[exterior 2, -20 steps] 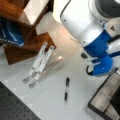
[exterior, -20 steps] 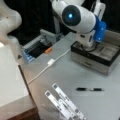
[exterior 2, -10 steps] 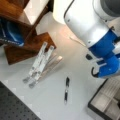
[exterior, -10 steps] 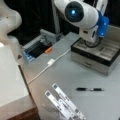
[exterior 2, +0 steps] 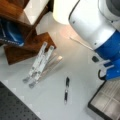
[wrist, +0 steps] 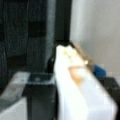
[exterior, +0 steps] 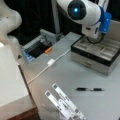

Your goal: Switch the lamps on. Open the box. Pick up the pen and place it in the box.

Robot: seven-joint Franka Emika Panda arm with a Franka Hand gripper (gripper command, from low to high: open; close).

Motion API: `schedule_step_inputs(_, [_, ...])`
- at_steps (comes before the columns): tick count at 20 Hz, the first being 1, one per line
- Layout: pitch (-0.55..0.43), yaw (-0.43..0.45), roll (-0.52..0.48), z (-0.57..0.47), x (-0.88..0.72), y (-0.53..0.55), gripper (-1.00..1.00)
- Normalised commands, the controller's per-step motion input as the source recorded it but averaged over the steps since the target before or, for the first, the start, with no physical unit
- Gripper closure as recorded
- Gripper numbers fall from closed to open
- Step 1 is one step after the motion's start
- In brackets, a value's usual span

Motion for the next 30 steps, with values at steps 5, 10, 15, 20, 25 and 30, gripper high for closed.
schedule_step_inputs(5, [0.091,-0.114,0.079,0.07,0.16,0.21,1.00])
schedule_step_inputs(10, [0.069,-0.132,0.095,0.05,0.12,0.22,-1.00])
schedule_step_inputs(15, [0.070,-0.165,0.089,0.03,0.06,0.24,-1.00])
schedule_step_inputs(20, [0.060,-0.136,0.082,0.02,-0.01,0.15,-1.00])
schedule_step_inputs(25, [0.037,-0.154,0.080,-0.02,-0.06,0.12,-1.00])
schedule_step_inputs(30, [0.020,-0.183,0.084,-0.06,-0.06,0.22,-1.00])
